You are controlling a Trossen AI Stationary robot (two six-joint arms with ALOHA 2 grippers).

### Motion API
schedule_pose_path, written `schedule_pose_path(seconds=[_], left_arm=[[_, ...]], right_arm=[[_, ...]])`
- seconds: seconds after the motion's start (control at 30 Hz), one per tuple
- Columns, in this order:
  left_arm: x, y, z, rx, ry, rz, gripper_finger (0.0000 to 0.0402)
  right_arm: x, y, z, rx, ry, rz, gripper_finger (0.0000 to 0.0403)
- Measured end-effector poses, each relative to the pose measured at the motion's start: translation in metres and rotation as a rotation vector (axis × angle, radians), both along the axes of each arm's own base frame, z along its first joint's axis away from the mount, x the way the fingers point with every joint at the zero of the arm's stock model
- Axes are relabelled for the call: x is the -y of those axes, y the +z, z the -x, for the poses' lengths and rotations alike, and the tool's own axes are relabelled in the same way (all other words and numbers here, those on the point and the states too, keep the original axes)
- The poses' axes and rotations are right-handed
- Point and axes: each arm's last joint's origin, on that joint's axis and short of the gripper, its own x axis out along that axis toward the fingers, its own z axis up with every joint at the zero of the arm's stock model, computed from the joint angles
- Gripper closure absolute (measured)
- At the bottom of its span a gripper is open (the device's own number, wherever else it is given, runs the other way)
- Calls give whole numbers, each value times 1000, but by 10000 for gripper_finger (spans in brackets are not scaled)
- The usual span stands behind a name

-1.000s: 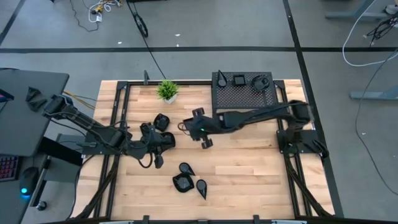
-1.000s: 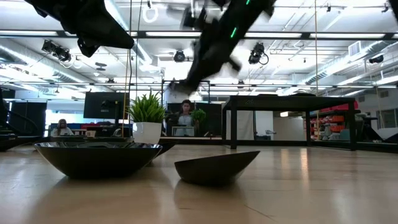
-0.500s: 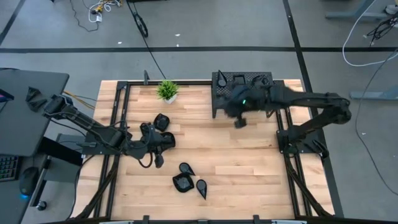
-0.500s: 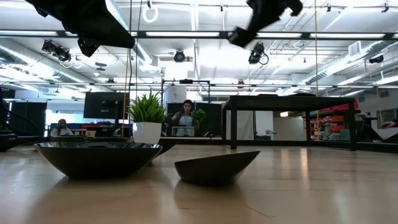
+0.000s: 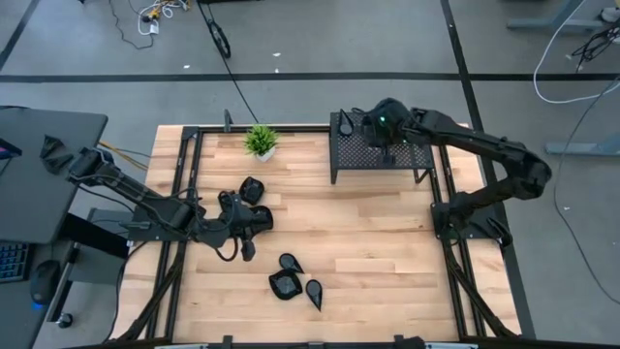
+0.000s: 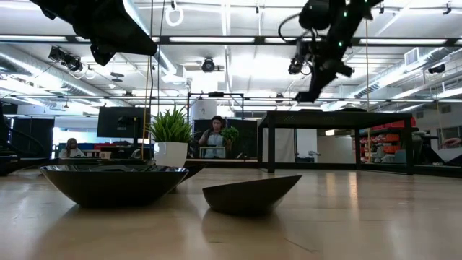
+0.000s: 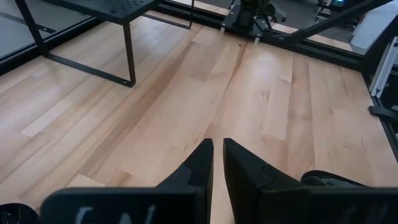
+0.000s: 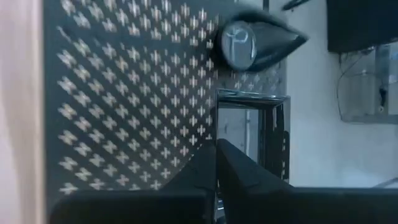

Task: Pick & Place Mini shaped plates
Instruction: Stack the black square plate on top of the black square plate on the shelf

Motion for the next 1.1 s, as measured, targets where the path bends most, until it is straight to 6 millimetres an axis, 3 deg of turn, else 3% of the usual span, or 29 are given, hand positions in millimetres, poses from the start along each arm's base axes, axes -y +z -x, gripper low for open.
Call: schedule_pose_path(seconds=[0.17,0.43,1.1], left_arm=[[0,0,0,0,0,0,362],[0,0,0,3,7,1,362],[0,0,0,7,13,15,362]], right_arm=[[11,-14,4,-20,25,47,390],[21,-10,5,-13,23,126,390],[25,-13,8,-24,-6,97,375]])
